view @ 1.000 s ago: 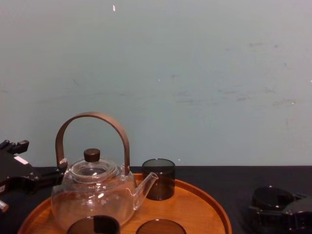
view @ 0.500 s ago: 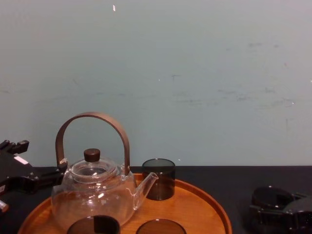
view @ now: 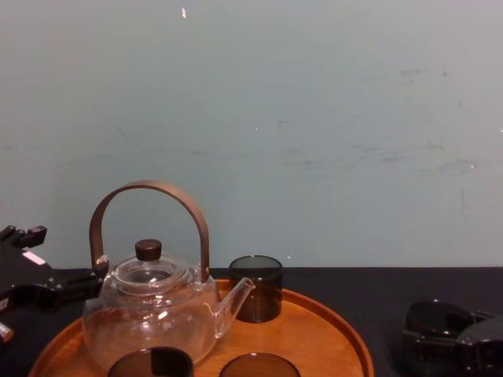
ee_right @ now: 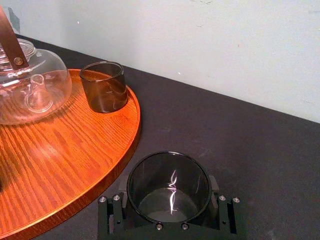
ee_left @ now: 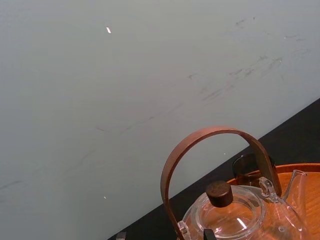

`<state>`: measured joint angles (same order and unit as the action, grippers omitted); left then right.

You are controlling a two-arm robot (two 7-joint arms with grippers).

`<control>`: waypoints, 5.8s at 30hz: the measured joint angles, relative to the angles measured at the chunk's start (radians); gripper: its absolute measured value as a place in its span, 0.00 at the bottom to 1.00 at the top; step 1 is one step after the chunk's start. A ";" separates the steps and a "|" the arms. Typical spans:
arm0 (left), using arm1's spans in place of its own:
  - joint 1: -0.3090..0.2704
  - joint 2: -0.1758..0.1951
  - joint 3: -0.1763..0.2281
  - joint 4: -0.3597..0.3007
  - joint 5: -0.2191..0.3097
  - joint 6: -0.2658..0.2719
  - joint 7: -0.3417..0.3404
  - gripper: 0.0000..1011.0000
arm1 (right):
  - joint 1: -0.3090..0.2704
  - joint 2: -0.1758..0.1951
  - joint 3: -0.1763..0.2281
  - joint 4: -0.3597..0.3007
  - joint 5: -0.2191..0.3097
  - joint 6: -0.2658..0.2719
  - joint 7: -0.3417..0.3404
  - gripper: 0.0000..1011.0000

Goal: Pick up the glass from the table and place it on the tray.

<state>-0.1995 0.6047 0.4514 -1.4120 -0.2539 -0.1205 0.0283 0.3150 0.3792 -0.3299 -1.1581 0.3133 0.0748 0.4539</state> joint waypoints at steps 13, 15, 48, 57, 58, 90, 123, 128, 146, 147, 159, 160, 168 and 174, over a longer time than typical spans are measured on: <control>0.000 0.000 0.000 0.000 0.000 0.000 0.000 0.99 | 0.007 0.010 -0.003 -0.022 0.022 -0.026 0.038 0.90; 0.000 0.000 0.000 0.000 0.000 0.000 0.000 0.99 | 0.018 0.008 -0.013 -0.023 0.022 -0.027 0.048 0.90; 0.000 0.000 0.000 0.000 0.000 0.000 0.000 0.99 | 0.277 -0.141 -0.195 0.254 -0.025 -0.088 0.176 0.90; 0.000 0.000 0.000 0.000 0.000 0.000 0.000 0.99 | 0.306 -0.173 -0.212 0.330 -0.029 -0.106 0.201 0.90; 0.000 0.000 0.000 0.000 0.000 0.000 0.000 0.99 | 0.307 -0.175 -0.212 0.333 -0.028 -0.107 0.202 0.90; 0.000 0.000 0.000 0.000 0.000 0.000 0.000 0.99 | 0.314 -0.194 -0.218 0.372 -0.028 -0.098 0.210 0.96; 0.000 0.000 0.000 0.000 0.000 0.000 0.000 0.99 | 0.106 -0.025 -0.183 0.007 0.041 0.009 0.155 0.99; 0.000 0.000 0.000 0.000 0.000 0.000 0.000 0.99 | 0.048 0.014 -0.166 -0.084 0.054 0.019 0.120 0.99; 0.000 0.000 0.000 0.000 0.000 0.000 0.000 0.99 | -0.134 0.103 -0.026 -0.302 0.056 0.021 -0.073 0.99; 0.000 0.000 0.000 0.000 0.000 0.000 0.000 0.99 | -0.142 0.103 -0.010 -0.307 0.052 0.019 -0.089 0.99; 0.000 0.000 0.000 0.000 0.000 0.000 0.000 0.99 | -0.152 0.101 0.025 -0.310 0.032 0.015 -0.124 0.99; 0.000 0.000 0.000 0.000 0.000 0.000 0.000 0.99 | -0.152 0.101 0.024 -0.310 0.033 0.015 -0.123 0.99; 0.000 0.000 0.000 0.000 0.000 0.000 0.000 0.99 | -0.151 0.101 0.021 -0.310 0.034 0.015 -0.120 0.99; 0.000 0.000 0.000 0.000 0.000 0.000 0.000 0.99 | -0.151 0.102 0.019 -0.310 0.035 0.015 -0.118 0.99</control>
<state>-0.1995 0.6047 0.4514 -1.4120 -0.2539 -0.1205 0.0282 0.1644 0.4811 -0.3105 -1.4685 0.3486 0.0898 0.3360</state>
